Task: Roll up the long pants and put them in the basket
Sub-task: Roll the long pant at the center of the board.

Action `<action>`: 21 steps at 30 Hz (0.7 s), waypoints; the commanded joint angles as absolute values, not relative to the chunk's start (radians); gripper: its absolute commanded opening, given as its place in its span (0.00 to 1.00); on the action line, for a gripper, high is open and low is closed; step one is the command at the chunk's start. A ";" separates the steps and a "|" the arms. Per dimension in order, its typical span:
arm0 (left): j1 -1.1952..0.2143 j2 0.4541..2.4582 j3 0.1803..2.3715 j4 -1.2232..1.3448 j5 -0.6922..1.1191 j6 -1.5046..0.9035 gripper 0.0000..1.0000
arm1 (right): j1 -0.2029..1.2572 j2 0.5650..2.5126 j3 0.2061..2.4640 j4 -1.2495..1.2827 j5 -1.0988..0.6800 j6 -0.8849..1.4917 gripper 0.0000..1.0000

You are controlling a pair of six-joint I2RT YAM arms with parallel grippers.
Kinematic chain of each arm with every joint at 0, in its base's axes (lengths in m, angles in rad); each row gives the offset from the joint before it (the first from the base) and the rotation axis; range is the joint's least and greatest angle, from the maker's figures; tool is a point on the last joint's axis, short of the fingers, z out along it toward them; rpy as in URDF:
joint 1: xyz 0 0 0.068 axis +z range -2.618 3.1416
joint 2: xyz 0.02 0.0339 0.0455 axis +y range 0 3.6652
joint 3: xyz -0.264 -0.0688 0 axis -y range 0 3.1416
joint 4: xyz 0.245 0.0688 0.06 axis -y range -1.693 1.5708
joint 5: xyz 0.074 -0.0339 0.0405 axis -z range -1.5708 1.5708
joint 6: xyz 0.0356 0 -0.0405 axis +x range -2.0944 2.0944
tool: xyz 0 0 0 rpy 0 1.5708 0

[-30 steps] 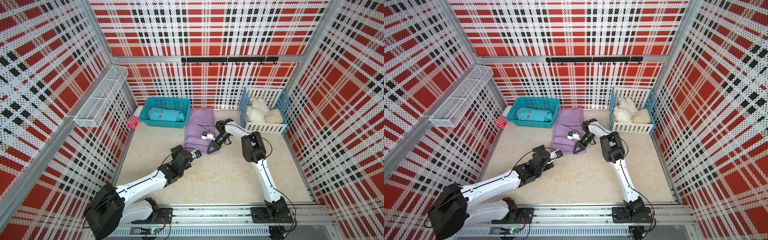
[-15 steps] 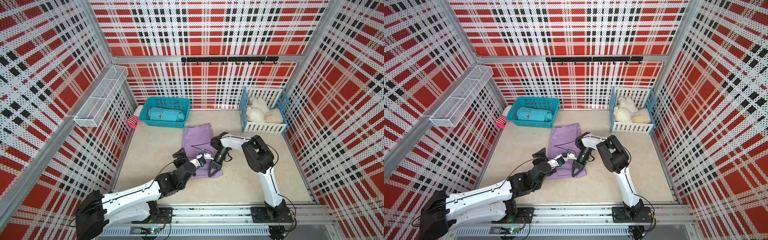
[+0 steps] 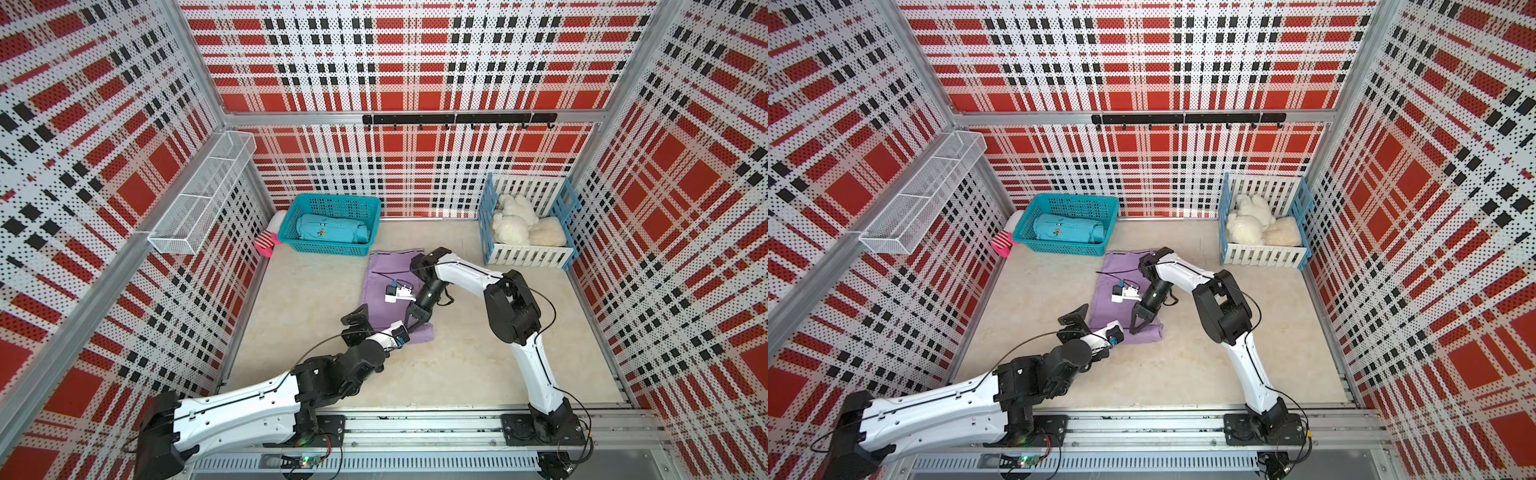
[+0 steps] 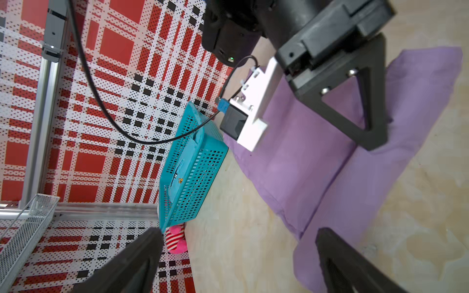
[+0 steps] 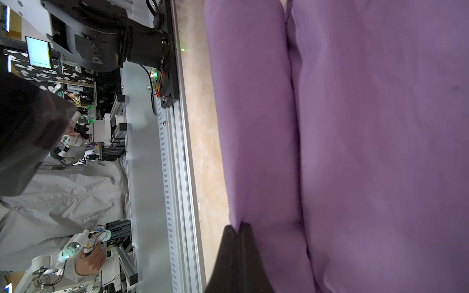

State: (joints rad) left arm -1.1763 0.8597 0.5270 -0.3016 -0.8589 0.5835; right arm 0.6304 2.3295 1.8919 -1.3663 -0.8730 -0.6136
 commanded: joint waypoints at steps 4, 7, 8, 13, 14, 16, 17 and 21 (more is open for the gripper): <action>-1.187 0.975 0.514 -0.352 -0.807 0.638 0.99 | 0.576 2.438 1.972 -1.405 -0.878 -0.633 0.00; -1.185 1.022 0.509 -0.349 -0.799 0.667 0.99 | 0.556 2.452 1.984 -1.369 -0.884 -0.616 0.00; -1.186 1.032 0.507 -0.345 -0.796 0.678 0.99 | 0.551 2.456 1.991 -1.362 -0.887 -0.615 0.00; -1.166 1.048 0.489 -0.304 -0.726 0.767 0.99 | 0.535 2.468 2.032 -1.346 -0.888 -0.601 0.00; -1.150 1.050 0.485 -0.291 -0.688 0.805 0.99 | 0.531 2.472 2.039 -1.340 -0.885 -0.597 0.00; -1.095 1.062 0.478 -0.243 -0.620 0.865 0.99 | 0.521 2.485 2.058 -1.345 -0.899 -0.605 0.00; -1.064 1.071 0.479 -0.227 -0.589 0.895 0.99 | 0.517 2.493 2.067 -1.349 -0.905 -0.607 0.00; -0.935 1.150 0.451 -0.080 -0.561 1.064 0.99 | 0.511 2.533 2.113 -1.361 -0.926 -0.614 0.00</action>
State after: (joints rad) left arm -0.9897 1.1118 0.4778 -0.2119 -0.6266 0.9134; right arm 0.5220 2.4844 2.0827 -1.3777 -0.9058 -0.6052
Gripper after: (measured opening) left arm 0.992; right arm 0.033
